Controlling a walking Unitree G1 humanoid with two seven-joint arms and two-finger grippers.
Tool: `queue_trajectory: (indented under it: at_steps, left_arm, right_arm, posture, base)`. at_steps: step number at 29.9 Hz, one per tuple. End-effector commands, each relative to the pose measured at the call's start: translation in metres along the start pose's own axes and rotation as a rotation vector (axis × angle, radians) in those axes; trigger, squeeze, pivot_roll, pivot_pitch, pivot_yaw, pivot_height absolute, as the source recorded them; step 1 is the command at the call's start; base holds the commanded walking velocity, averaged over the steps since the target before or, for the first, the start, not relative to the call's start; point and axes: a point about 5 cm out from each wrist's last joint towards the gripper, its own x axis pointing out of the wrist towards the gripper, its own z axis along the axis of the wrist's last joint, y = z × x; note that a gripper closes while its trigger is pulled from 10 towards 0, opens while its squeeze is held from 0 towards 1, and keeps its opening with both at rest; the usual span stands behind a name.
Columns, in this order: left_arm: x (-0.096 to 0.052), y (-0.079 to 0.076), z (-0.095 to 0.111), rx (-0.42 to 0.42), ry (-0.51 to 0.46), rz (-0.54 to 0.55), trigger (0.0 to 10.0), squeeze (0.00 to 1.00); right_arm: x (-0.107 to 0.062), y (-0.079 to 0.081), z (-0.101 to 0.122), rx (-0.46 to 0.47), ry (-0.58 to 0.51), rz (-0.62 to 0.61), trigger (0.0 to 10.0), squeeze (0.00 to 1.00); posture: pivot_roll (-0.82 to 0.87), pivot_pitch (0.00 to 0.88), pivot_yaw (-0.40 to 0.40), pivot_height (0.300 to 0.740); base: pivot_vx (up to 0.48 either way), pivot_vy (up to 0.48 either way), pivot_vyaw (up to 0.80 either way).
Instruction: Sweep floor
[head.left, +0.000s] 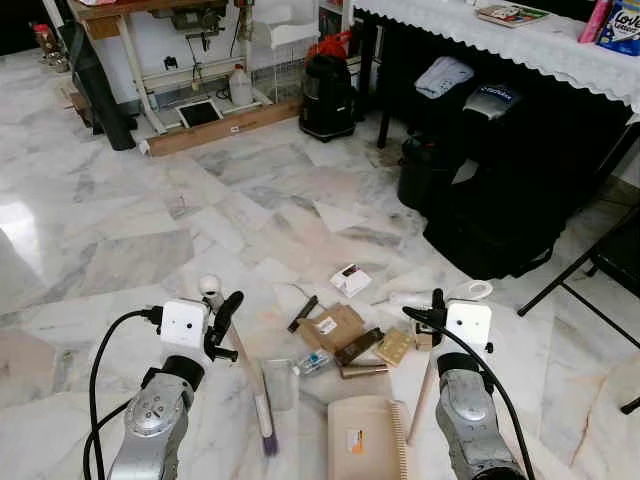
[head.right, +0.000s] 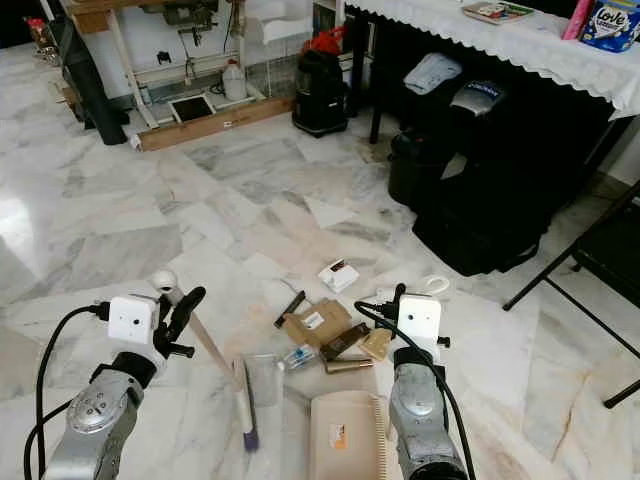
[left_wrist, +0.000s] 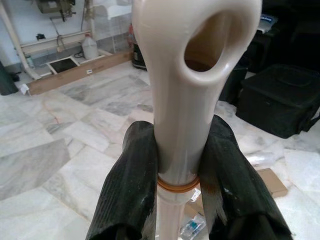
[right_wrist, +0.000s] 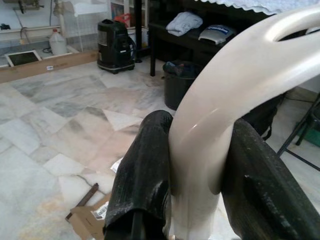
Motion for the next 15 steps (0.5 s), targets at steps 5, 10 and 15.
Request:
queue_trajectory:
  at_steps: [5,10,15]
  left_arm:
    - [0.0,0.001,0.003,-0.012,0.002,-0.032,10.0,0.0]
    - [-0.001,0.0,-0.001,0.014,0.032,-0.061,10.0,0.0]
    - [-0.003,-0.003,-0.012,0.008,0.118,-0.112,10.0,0.0]
  right_arm:
    - [0.003,-0.001,0.002,-0.011,-0.006,-0.012,10.0,0.0]
    - [0.004,0.0,0.004,-0.008,-0.008,-0.01,10.0,0.0]
    - [0.005,0.001,0.005,-0.006,-0.014,-0.013,10.0,0.0]
  posture:
    - [0.16,0.038,-0.006,0.74]
    - [0.16,0.038,-0.002,0.74]
    - [0.16,0.041,-0.002,0.74]
  base:
    - [0.0,0.0,0.0]
    - [0.0,0.0,0.0]
    - [0.0,0.0,0.0]
